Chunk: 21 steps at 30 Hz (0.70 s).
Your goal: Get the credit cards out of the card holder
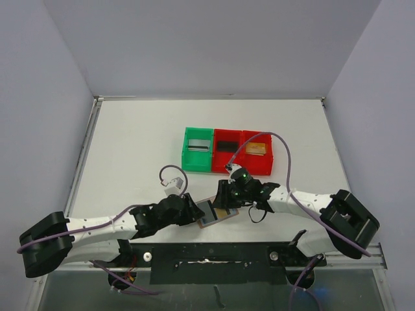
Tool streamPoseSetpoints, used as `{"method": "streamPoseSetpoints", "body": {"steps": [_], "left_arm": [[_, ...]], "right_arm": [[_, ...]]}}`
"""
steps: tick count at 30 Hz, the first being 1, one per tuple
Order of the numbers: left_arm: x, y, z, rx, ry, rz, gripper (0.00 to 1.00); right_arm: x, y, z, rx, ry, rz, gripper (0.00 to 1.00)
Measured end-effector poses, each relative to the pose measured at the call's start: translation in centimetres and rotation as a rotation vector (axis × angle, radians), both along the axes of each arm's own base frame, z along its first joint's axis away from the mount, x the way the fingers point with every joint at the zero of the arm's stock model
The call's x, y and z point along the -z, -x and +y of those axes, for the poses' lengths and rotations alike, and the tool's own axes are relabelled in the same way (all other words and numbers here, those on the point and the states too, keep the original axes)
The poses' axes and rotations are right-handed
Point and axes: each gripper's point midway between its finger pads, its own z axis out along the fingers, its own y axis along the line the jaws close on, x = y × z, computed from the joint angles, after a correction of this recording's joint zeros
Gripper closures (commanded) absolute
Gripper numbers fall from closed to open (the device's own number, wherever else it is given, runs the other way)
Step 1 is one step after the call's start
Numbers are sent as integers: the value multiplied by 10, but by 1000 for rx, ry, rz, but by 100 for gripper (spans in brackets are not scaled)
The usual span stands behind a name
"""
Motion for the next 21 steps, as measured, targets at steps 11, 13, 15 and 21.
{"method": "streamPoseSetpoints", "body": {"steps": [11,13,15,21], "left_arm": [[7,1,3,-20,13,13,63],[5,0,2,-20,23,7,64],[3,0,0,-19,31,3,65],[1,-2,-2,-17,41,-5,69]], "right_arm": [[1,1,13,-32,48,-8,62],[2,3,16,-41,56,-6,64],[4,4,18,-49,65,-4,65],[11,9,16,-55,97,4,66]]}}
